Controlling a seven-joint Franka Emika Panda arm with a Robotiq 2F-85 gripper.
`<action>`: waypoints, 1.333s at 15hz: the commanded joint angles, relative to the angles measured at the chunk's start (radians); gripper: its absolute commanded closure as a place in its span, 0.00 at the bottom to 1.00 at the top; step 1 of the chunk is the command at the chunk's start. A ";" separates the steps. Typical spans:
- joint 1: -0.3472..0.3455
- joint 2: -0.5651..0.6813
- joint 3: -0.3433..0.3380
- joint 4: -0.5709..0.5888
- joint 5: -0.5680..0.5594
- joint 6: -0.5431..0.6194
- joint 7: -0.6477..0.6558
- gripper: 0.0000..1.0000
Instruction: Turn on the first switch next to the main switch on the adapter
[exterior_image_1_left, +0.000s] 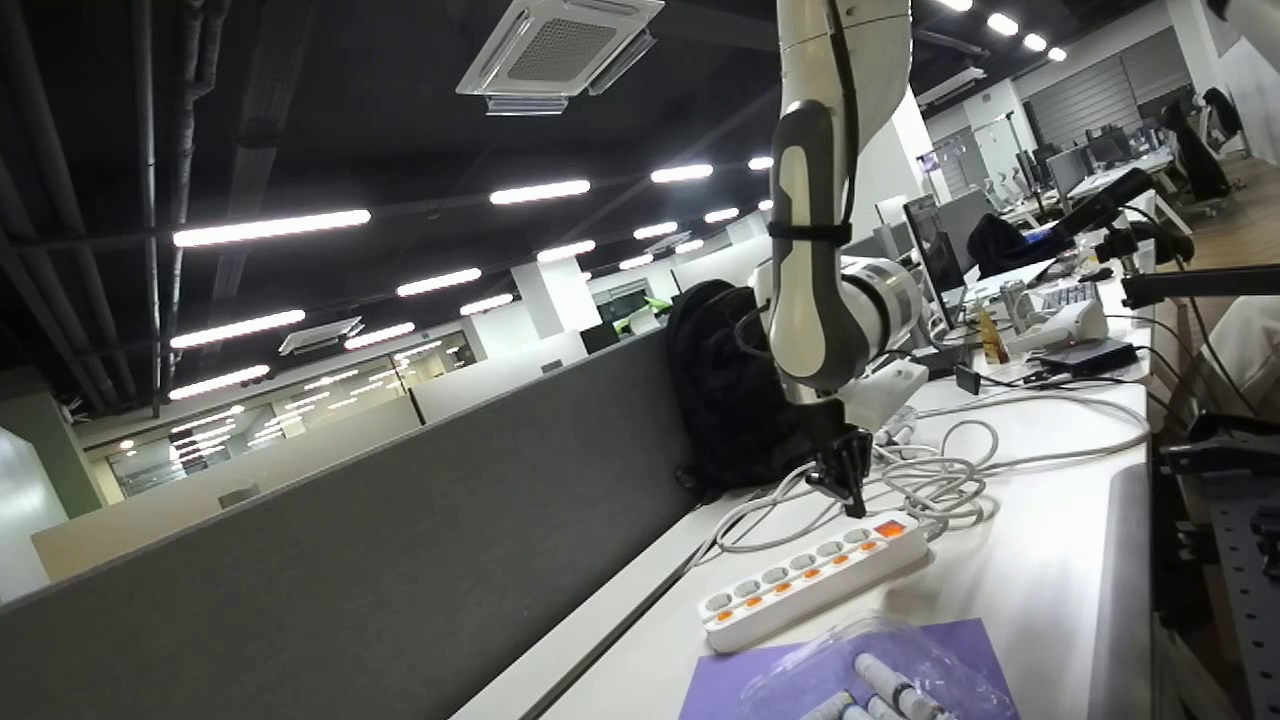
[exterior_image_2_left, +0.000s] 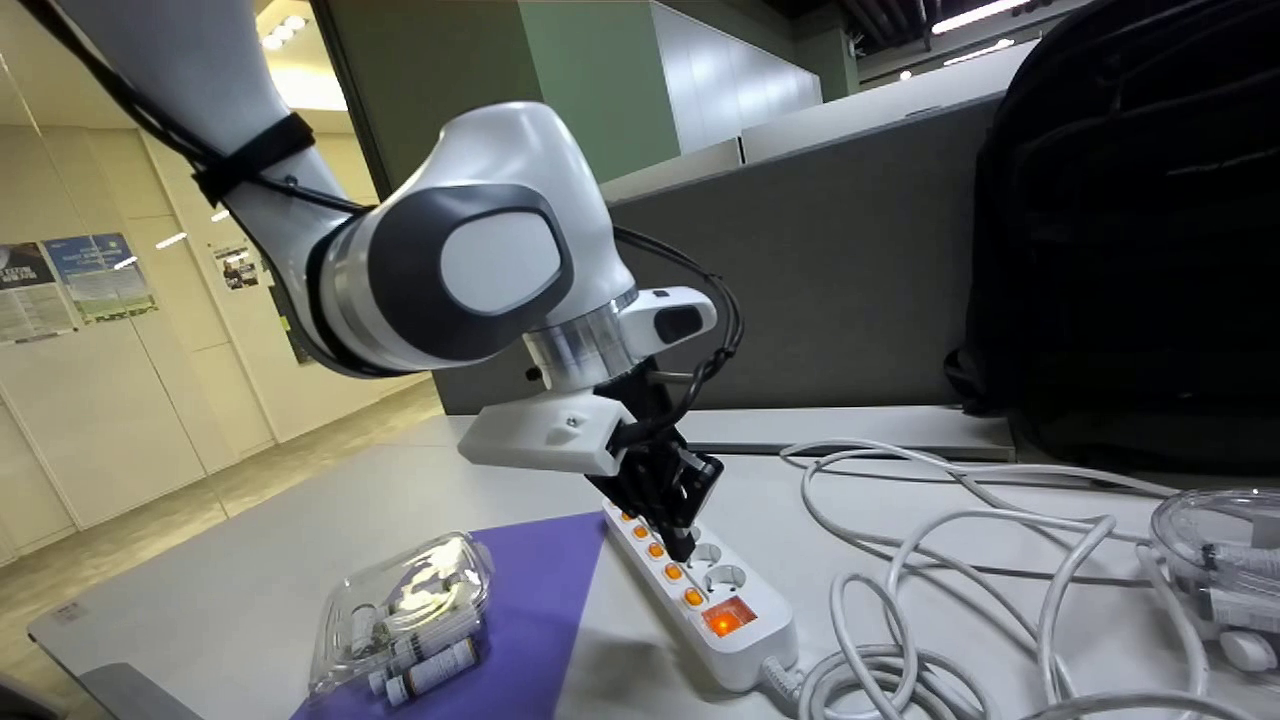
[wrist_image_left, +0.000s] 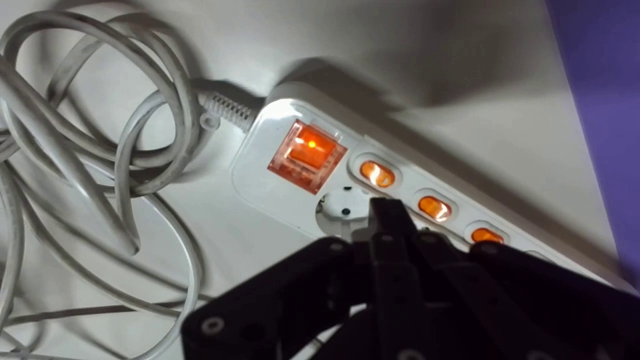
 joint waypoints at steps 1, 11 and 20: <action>0.033 0.019 -0.038 0.012 -0.025 0.005 0.026 1.00; 0.012 0.069 0.000 0.023 0.024 0.038 0.011 1.00; 0.008 0.150 0.006 0.071 0.040 0.094 0.025 1.00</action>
